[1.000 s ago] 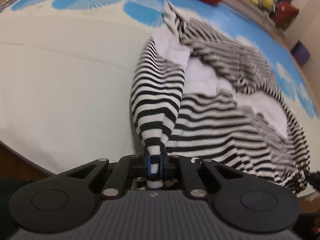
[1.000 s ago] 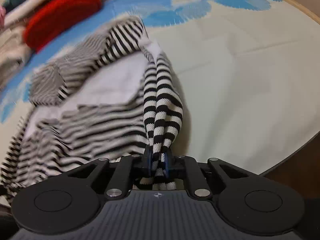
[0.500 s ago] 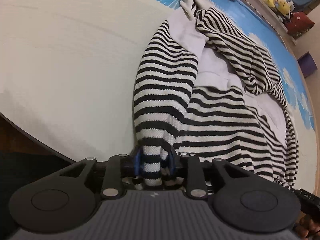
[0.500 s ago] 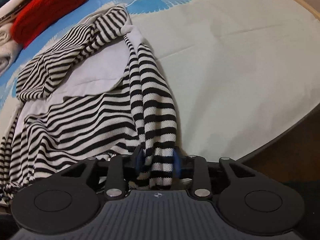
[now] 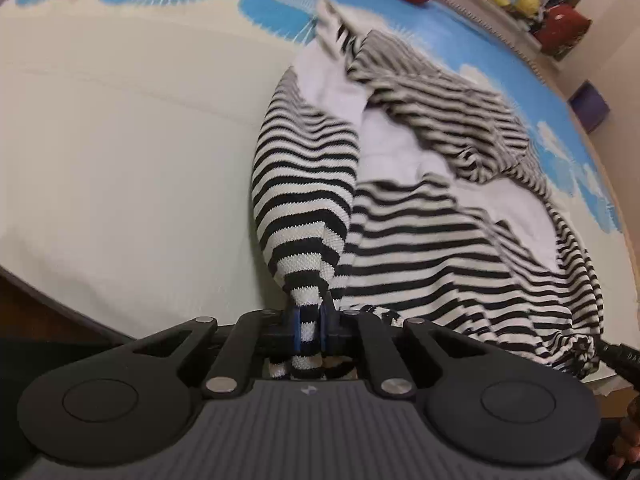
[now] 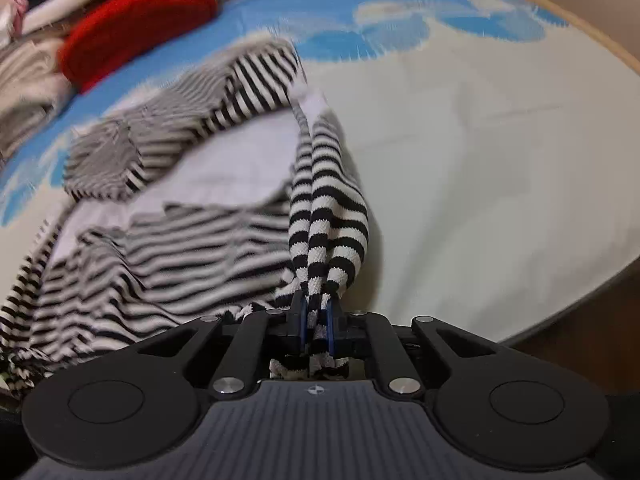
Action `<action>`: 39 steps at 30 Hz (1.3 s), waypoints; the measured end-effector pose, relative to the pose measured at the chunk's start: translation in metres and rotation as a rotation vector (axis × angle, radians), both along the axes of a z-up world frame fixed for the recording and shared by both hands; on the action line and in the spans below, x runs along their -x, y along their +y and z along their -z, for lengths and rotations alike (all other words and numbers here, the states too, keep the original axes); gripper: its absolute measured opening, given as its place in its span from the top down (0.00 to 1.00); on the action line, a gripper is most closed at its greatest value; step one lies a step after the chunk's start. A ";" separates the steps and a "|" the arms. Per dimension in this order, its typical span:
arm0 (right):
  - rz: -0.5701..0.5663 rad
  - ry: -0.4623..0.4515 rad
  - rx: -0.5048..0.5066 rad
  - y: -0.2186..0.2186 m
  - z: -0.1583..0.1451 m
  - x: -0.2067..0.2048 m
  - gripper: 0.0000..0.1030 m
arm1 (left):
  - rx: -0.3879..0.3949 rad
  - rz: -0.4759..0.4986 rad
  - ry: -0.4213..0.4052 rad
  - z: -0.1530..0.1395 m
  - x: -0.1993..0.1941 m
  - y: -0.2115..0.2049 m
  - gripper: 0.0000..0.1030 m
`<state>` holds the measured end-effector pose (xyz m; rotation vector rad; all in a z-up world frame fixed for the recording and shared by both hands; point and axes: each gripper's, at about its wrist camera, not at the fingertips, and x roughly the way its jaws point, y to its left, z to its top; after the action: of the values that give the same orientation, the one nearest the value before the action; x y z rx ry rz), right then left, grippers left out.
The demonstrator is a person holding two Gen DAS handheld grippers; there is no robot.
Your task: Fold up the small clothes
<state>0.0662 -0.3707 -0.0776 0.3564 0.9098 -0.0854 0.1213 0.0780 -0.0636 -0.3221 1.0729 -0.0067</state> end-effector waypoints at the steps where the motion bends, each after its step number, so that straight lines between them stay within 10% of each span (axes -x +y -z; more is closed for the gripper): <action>1: 0.002 -0.024 -0.005 0.000 -0.006 0.003 0.91 | 0.000 0.007 -0.020 -0.005 0.002 -0.001 0.92; 17: -0.067 -0.369 -0.192 -0.028 -0.148 0.093 0.93 | 0.051 0.147 -0.265 -0.148 0.090 0.019 0.93; 24: -0.088 -0.416 -0.228 -0.034 -0.165 0.132 0.93 | 0.071 0.169 -0.265 -0.161 0.113 0.028 0.92; 39: -0.057 -0.127 -0.178 -0.053 -0.084 -0.088 0.93 | 0.028 0.162 -0.118 -0.072 -0.111 0.011 0.92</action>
<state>0.1547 -0.4237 0.0063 0.4954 0.8034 0.0705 0.2327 0.0890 0.0086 -0.2561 0.9797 -0.1839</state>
